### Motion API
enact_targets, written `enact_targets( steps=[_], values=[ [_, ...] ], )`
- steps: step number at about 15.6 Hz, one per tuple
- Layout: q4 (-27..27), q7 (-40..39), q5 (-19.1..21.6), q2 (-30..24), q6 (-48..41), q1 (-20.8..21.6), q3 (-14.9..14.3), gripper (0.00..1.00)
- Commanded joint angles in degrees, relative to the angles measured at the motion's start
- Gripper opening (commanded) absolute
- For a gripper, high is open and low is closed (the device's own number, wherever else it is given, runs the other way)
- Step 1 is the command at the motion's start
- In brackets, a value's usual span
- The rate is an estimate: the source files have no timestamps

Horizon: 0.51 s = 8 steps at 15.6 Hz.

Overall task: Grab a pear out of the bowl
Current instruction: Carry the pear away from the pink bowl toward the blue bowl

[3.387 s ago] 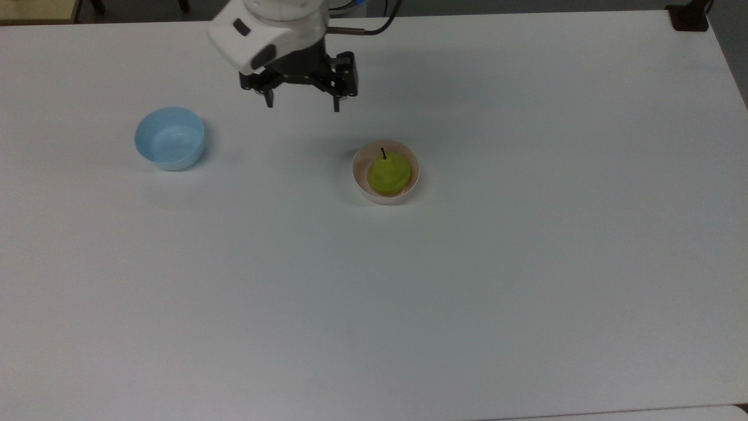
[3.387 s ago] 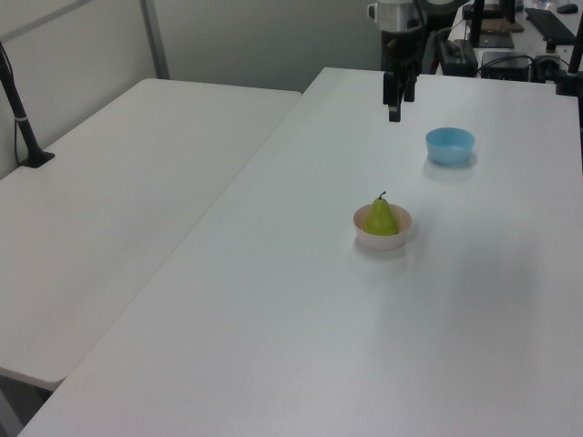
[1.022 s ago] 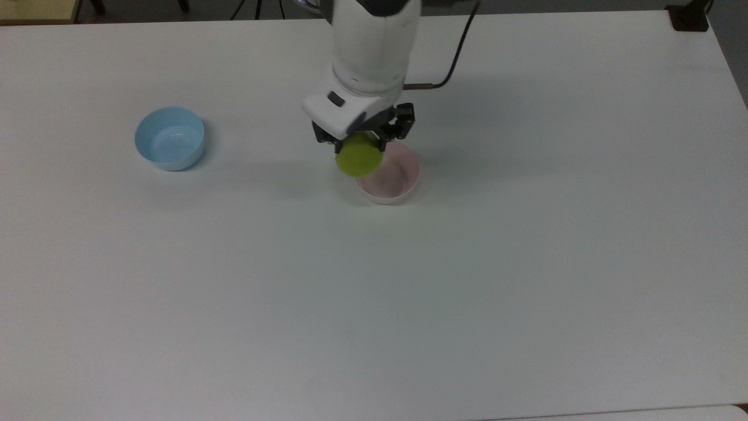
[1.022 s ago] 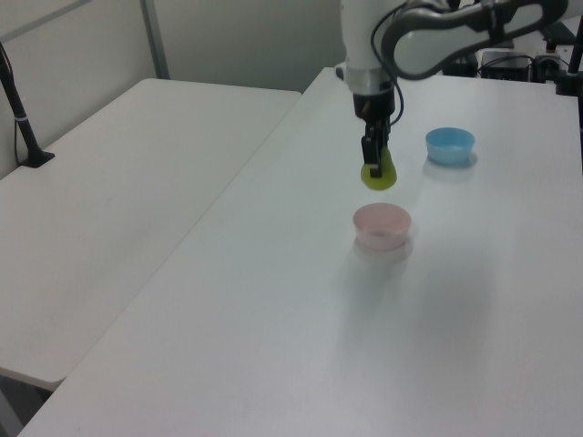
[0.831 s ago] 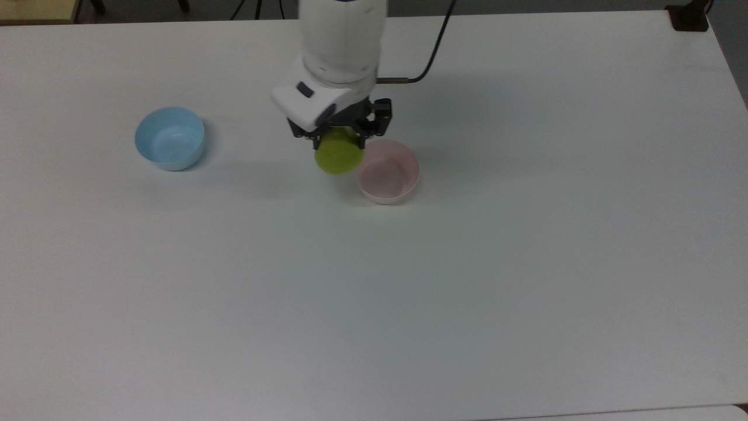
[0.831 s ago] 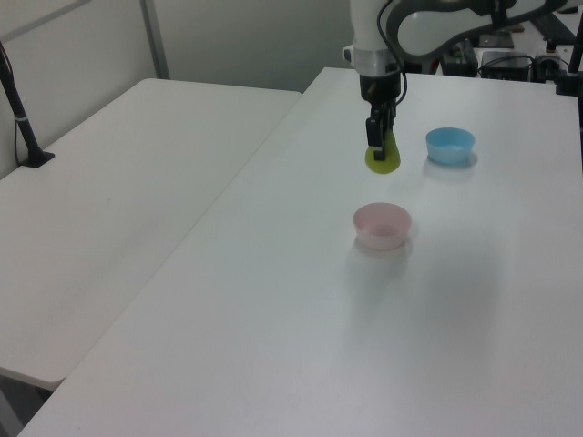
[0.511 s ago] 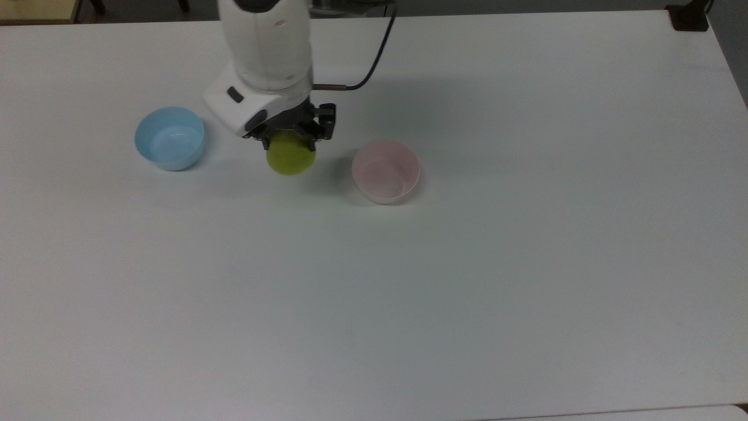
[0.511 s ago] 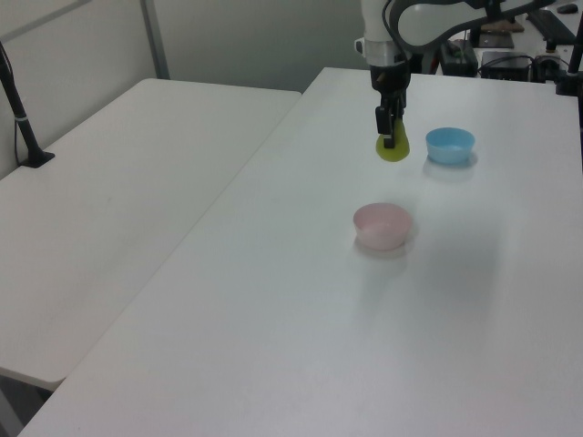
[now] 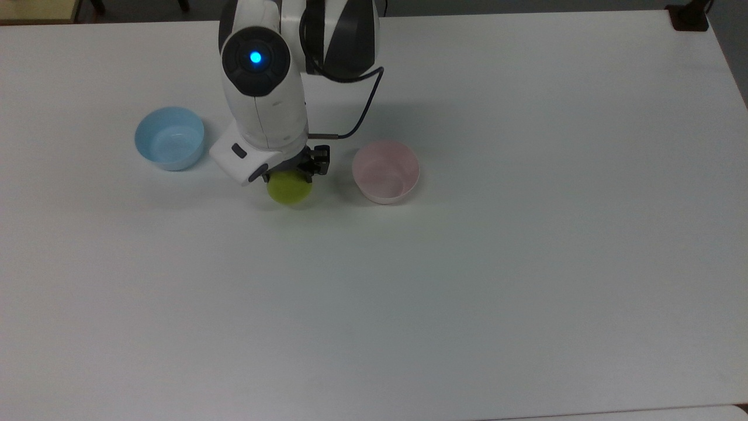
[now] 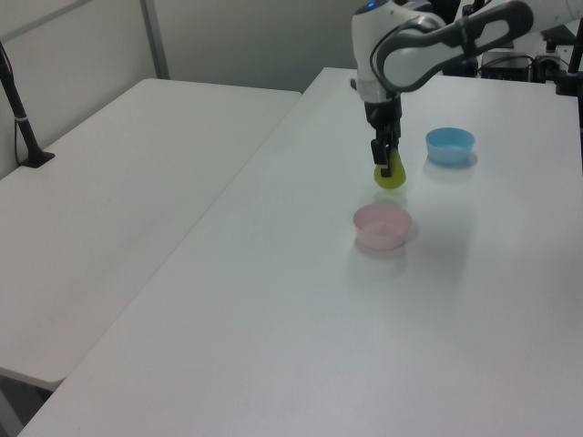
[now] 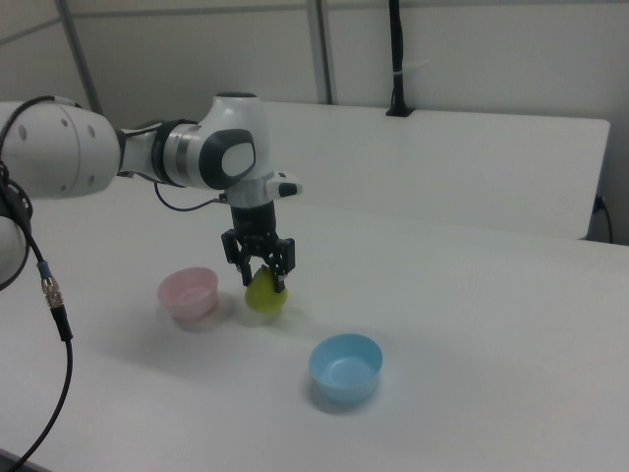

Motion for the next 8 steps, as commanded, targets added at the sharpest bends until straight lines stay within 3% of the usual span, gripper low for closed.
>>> enact_targets(
  steps=[1, 4, 8],
  values=[
    [-0.2, -0.2, -0.7, -0.5, 0.9, 0.4, -0.4, 1.0],
    [-0.2, -0.2, -0.7, -1.8, 0.3, 0.2, -0.5, 1.0],
    [-0.3, 0.5, -0.8, -8.2, -3.3, 0.0, -0.5, 1.0]
  ],
)
